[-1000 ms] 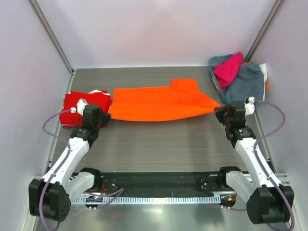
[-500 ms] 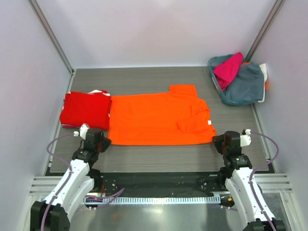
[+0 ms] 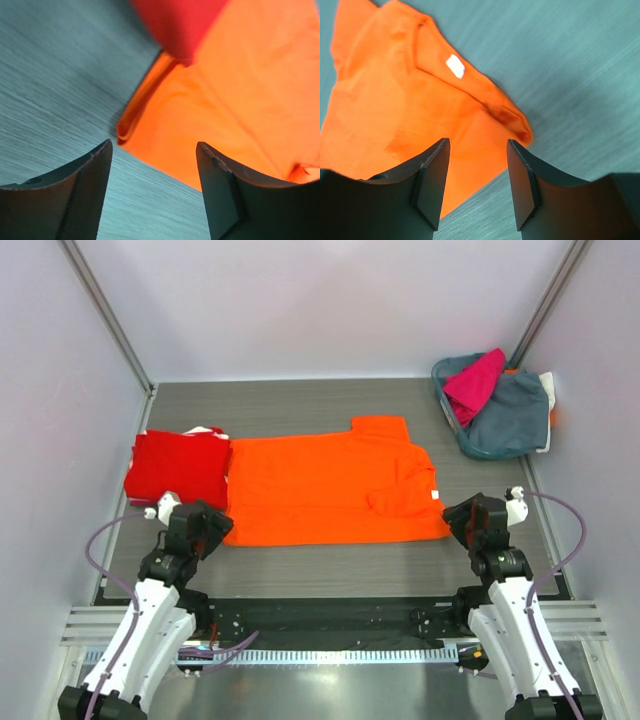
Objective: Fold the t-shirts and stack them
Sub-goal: Fold the tshirt
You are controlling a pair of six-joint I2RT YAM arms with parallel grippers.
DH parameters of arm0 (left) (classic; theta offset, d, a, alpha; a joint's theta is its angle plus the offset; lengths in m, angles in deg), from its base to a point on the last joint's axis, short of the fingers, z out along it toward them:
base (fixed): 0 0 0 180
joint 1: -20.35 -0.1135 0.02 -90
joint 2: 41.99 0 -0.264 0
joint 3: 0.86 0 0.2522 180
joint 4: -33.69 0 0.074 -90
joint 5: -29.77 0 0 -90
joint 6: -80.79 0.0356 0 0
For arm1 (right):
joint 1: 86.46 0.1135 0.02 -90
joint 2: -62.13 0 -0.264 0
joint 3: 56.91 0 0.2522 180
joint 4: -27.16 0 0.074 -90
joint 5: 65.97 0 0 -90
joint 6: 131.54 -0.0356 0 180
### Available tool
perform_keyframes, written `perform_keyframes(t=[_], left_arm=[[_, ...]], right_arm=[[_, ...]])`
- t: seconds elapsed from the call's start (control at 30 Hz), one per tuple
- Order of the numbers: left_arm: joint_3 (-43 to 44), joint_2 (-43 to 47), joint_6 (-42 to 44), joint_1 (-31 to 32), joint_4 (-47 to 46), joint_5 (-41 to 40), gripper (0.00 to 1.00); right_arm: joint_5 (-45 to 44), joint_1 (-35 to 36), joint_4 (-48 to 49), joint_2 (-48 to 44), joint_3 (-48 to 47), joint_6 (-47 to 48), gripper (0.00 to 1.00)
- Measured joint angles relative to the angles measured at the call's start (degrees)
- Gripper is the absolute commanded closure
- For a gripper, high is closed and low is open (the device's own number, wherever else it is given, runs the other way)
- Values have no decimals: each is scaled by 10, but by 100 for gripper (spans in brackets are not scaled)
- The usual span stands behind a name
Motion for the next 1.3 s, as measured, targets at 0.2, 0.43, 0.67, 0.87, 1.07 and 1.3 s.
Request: perform_keyframes(t=[0.2,0.43,0.67,0.87,1.07,1.3], left_arm=[[127,-18,52,0,41,-2,28],[232,-141,96,0,24,23,27],[285,-253,120,0,-6,32,27],[350,-350,127,3,-39,37,27],[418,-459,137,23,-56,42,28],[424,-491,142,38,-78,43,28]], right_arm=[[27,0,34,86,-84,73,46],[71,3,90,248,-160,125,46],[93,19,125,411,-256,154,51],[101,40,153,500,-285,162,53],[103,47,160,605,-351,176,58],[103,55,169,642,-353,179,58]])
